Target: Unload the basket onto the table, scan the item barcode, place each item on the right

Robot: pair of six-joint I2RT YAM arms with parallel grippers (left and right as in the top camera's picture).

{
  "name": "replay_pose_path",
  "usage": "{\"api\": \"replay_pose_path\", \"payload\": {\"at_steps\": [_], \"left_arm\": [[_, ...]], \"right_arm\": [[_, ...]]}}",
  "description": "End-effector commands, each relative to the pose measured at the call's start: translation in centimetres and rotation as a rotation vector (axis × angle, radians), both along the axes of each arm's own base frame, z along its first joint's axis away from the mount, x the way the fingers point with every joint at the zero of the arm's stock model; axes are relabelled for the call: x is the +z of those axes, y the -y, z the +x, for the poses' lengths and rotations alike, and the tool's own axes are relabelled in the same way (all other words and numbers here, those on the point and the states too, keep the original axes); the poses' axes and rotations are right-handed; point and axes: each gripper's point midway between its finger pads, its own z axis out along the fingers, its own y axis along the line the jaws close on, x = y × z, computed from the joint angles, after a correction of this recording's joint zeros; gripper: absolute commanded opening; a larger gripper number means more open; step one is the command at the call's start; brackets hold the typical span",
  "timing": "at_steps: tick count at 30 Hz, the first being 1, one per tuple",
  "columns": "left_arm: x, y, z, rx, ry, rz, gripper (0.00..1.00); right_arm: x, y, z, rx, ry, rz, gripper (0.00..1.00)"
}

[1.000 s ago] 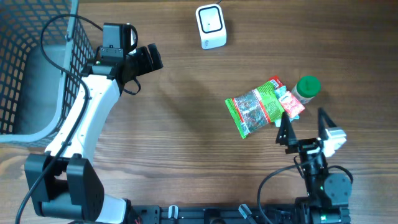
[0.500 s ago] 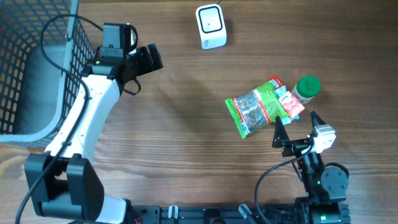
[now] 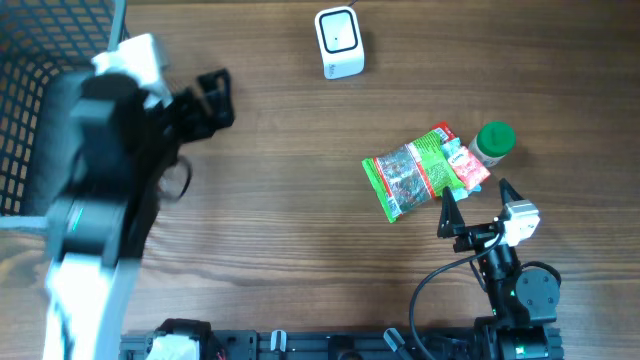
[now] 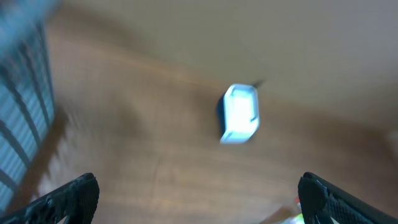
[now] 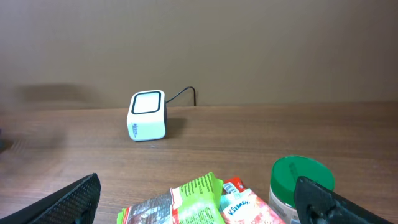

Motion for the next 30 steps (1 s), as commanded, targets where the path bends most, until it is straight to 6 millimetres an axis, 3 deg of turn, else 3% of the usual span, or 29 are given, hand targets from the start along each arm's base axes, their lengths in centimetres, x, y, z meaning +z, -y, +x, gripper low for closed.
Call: {"api": "replay_pose_path", "payload": {"at_steps": [1,3,4,8,12,16,18,20,22,25,27,30], "left_arm": [[8.2,-1.2,-8.1,0.008,0.293,-0.015,1.00],[11.5,-2.9,-14.1,0.063,0.454,-0.022,1.00],[11.7,-3.2,-16.5,0.065,0.486,-0.026,1.00],[6.7,-4.3,-22.9,0.102,0.407,-0.007,1.00],[3.1,-4.9,-25.5,0.131,0.409,-0.001,1.00],[-1.1,-4.9,-24.7,0.136,0.394,-0.002,1.00],[-1.9,-4.6,-22.8,0.132,0.407,-0.006,1.00],[-0.7,-4.5,-21.2,0.131,0.487,-0.023,1.00],[2.5,-4.4,-19.1,0.130,0.692,-0.047,1.00],[4.5,-3.5,-17.4,0.083,0.926,-0.074,1.00],[3.3,-2.4,-16.2,0.019,1.021,-0.079,1.00],[-0.7,-1.5,-14.2,-0.032,0.986,-0.075,1.00]], "right_arm": [[0.3,-0.1,-0.1,0.009,0.016,-0.018,1.00],[0.3,-0.1,-0.1,0.009,0.016,-0.018,1.00],[0.3,-0.1,-0.1,0.009,0.016,-0.018,1.00],[0.3,-0.1,-0.1,0.009,0.016,-0.018,1.00],[0.3,-0.1,-0.1,0.009,0.016,-0.018,1.00],[0.3,-0.1,-0.1,0.009,0.016,-0.018,0.99],[0.3,-0.1,-0.1,0.009,0.016,-0.018,1.00],[0.3,-0.1,-0.1,0.009,0.016,-0.018,1.00],[0.3,-0.1,-0.1,0.009,0.016,-0.018,1.00],[0.3,-0.1,-0.1,0.009,0.016,-0.018,1.00],[0.3,-0.1,-0.1,0.009,0.016,-0.018,1.00],[0.3,-0.1,-0.1,0.009,0.016,-0.018,1.00]]}}
